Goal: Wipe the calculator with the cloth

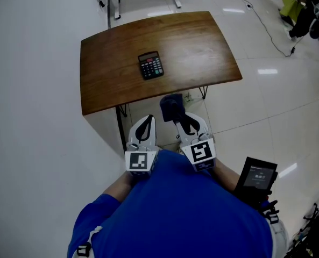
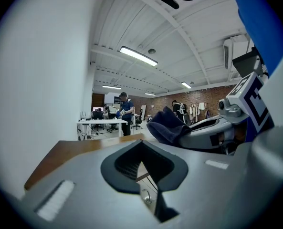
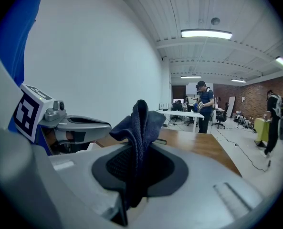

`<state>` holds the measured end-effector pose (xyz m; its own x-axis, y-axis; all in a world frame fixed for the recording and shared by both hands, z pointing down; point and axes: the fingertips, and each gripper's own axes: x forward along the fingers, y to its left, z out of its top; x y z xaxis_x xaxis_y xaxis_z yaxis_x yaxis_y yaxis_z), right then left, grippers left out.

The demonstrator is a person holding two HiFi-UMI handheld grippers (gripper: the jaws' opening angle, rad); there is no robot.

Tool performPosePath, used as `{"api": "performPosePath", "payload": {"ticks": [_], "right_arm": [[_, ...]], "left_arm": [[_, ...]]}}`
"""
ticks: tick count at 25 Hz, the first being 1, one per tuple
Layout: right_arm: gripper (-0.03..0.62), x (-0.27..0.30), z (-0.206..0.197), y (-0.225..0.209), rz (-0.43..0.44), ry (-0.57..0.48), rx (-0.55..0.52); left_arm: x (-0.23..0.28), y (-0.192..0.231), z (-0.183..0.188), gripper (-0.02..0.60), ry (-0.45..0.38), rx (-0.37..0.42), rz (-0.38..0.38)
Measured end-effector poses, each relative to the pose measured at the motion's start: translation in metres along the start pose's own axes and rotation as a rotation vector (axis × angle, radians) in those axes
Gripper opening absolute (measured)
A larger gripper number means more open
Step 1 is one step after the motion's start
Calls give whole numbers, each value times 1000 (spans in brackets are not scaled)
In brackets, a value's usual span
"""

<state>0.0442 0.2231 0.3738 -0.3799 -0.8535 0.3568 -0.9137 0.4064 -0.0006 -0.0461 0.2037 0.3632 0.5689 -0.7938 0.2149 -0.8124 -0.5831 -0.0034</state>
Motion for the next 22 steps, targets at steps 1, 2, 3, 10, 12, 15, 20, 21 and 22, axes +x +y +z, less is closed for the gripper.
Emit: {"api": "performPosePath", "payload": {"ticks": [1, 2, 3, 10, 12, 15, 20, 21, 22], "right_arm": [[63, -2, -2, 8, -5, -4, -4], [63, -4, -4, 14, -9, -7, -6], [63, -4, -5, 17, -14, -8, -7], [63, 6, -7, 18, -27, 2, -9], [63, 6, -9, 19, -24, 4, -9], [63, 5, -11, 18, -28, 5, -8], [63, 5, -10, 17, -34, 4, -6], [63, 5, -10, 17, -34, 4, -5], [63, 5, -9, 17, -35, 4, -4]], "left_arm": [[-8, 1, -2, 6, -9, 1, -5], [-13, 1, -4, 6, -17, 3, -12], [-16, 1, -5, 6, -22, 5, -20], [-11, 8, -10, 6, -18, -11, -30], [-11, 10, -11, 6, -18, -12, -21], [-9, 9, -15, 6, -21, -17, -28], [-11, 9, -15, 6, -3, -18, -26], [-11, 9, -14, 6, -3, -14, -30], [-10, 8, -13, 6, -4, -12, -36]]}}
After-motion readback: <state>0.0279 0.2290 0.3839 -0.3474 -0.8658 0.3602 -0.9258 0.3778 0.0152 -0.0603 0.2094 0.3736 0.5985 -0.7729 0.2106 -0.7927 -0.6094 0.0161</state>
